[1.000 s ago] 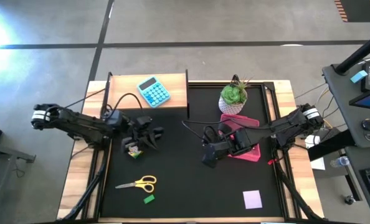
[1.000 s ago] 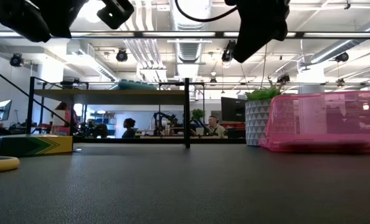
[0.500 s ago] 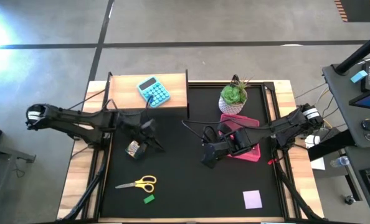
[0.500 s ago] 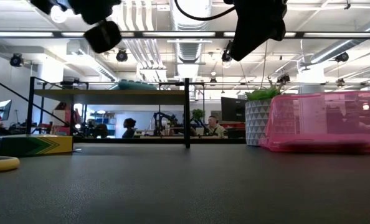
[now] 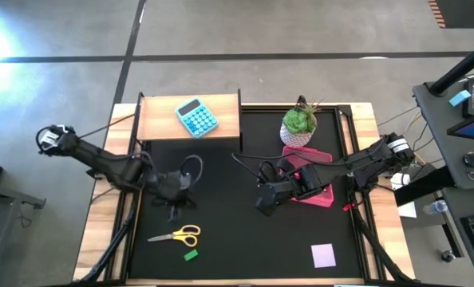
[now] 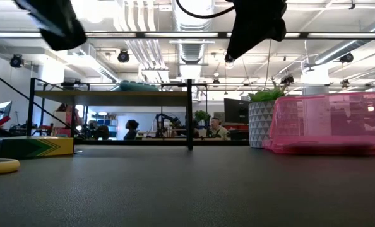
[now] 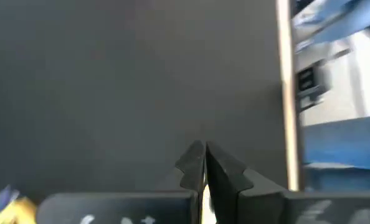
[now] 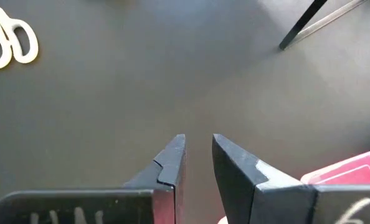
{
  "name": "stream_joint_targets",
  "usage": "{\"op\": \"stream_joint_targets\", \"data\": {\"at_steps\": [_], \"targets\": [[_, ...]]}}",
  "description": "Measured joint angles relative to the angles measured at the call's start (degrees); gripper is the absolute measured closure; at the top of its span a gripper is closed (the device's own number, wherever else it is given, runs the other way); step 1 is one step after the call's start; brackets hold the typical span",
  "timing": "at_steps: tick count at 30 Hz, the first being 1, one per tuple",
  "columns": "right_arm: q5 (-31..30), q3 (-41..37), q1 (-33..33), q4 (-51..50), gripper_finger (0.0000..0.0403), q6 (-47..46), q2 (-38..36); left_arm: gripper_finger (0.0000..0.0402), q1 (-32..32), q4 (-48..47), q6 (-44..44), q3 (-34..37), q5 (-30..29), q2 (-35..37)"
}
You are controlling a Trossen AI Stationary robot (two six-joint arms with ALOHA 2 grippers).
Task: Pack school essentials
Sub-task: Put the yellow scissor into the pink supply box
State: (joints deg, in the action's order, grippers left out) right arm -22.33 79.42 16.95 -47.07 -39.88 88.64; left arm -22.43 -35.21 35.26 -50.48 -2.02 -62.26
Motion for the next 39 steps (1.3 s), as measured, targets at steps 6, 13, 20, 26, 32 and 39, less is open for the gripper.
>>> {"op": "stream_joint_targets", "data": {"at_steps": [6,13,20,26,32,39], "targets": [[0.0,0.0,0.0,0.1,0.0335,0.0,0.0,0.0401,-5.7,-4.0,13.8,0.4,-3.0,-0.5],[0.0,0.0,0.0,0.3,0.0335,0.0,0.0,0.0354,-9.2,-4.6,28.3,1.0,-8.0,-0.5],[0.0,0.0,0.0,1.2,0.0335,0.0,0.0,0.0237,-12.6,-3.9,28.9,1.1,-7.3,-4.4],[0.0,0.0,0.0,1.2,0.0335,0.0,0.0,0.0222,-17.6,-2.5,23.7,0.9,-3.9,-12.5],[0.0,0.0,0.0,1.6,0.0335,0.0,0.0,0.0222,-20.7,-3.0,21.1,0.9,-3.5,-19.8],[0.0,0.0,0.0,1.6,0.0335,0.0,0.0,0.0222,-23.8,-3.0,20.9,0.9,-2.8,-25.4]]}}
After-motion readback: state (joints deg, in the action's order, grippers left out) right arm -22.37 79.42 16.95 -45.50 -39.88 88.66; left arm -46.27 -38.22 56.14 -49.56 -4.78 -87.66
